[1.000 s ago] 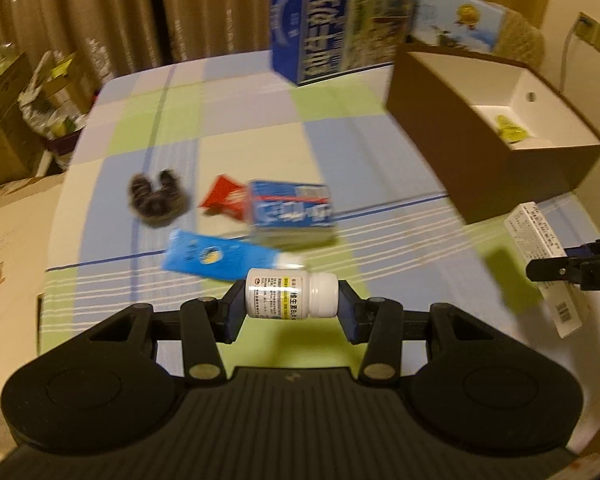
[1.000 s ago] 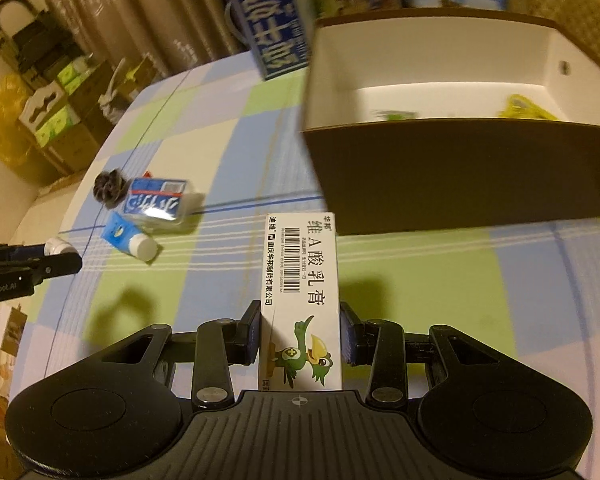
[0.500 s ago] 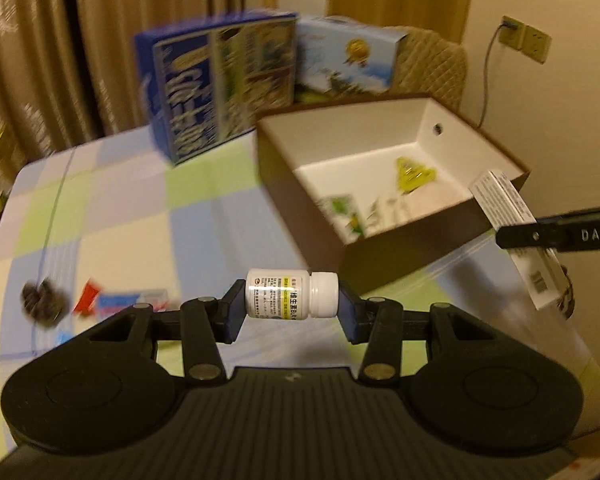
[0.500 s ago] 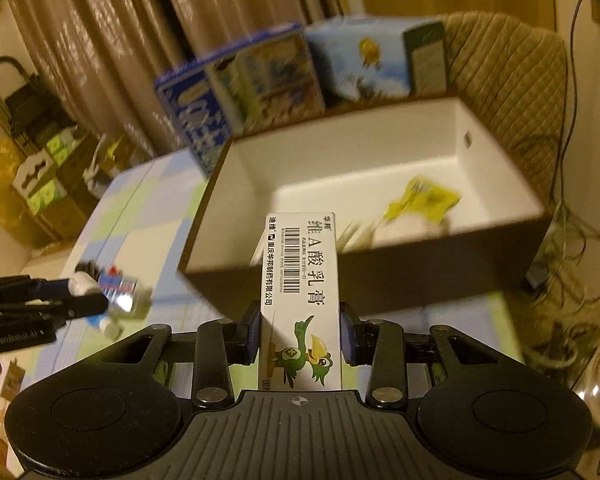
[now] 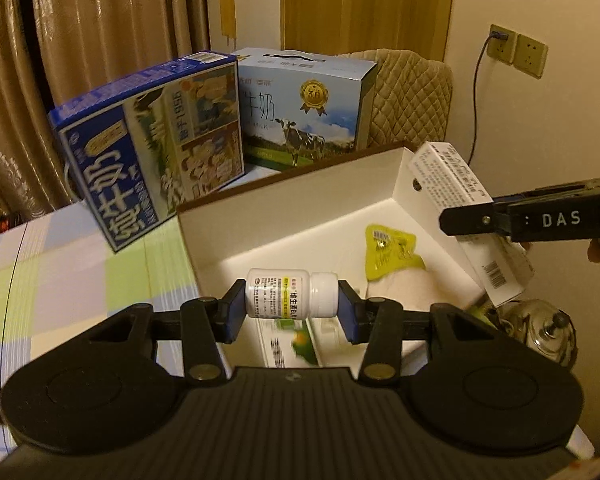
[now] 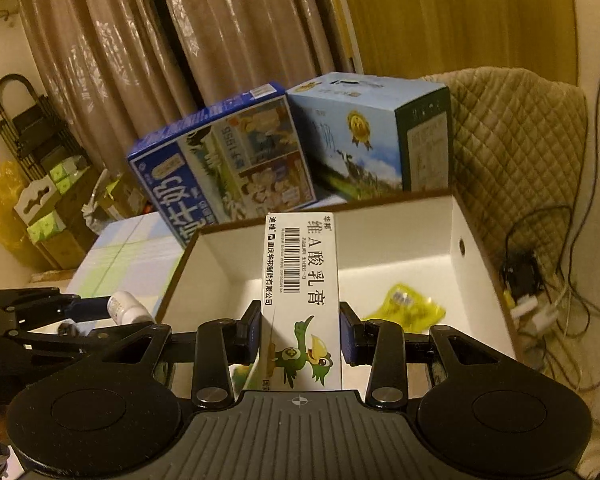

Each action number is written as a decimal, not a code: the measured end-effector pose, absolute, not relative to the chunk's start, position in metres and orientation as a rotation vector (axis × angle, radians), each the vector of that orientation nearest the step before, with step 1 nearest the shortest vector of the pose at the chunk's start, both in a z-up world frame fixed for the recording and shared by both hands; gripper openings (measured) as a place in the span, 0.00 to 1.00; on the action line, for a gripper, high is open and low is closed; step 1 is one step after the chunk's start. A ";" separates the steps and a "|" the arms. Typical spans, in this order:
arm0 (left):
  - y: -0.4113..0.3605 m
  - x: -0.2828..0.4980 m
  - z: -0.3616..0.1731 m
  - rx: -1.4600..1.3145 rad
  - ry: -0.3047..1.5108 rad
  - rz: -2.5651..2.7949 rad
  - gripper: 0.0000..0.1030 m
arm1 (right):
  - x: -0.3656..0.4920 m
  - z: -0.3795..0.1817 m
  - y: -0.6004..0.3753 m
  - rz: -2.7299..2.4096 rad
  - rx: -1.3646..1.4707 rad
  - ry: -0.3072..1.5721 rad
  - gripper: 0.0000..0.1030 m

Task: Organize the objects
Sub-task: 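Lift and carry the pill bottle and ointment box over the open box, then lower both items into the box and open both tools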

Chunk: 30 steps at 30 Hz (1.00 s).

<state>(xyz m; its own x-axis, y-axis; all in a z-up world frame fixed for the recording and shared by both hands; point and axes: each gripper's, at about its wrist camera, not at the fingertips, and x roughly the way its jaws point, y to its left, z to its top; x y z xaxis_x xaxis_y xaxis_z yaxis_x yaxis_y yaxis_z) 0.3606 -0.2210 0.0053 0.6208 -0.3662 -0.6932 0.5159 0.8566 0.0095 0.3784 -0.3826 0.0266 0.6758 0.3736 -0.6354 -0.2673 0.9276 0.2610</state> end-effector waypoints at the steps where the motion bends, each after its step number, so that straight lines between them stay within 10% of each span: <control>1: -0.227 0.366 0.004 0.222 0.748 -0.507 0.40 | 0.386 0.026 -0.383 0.364 0.142 0.748 0.34; 30: -0.316 0.500 -0.105 0.272 0.997 -0.444 0.40 | 0.520 -0.069 -0.399 0.307 0.159 0.986 0.34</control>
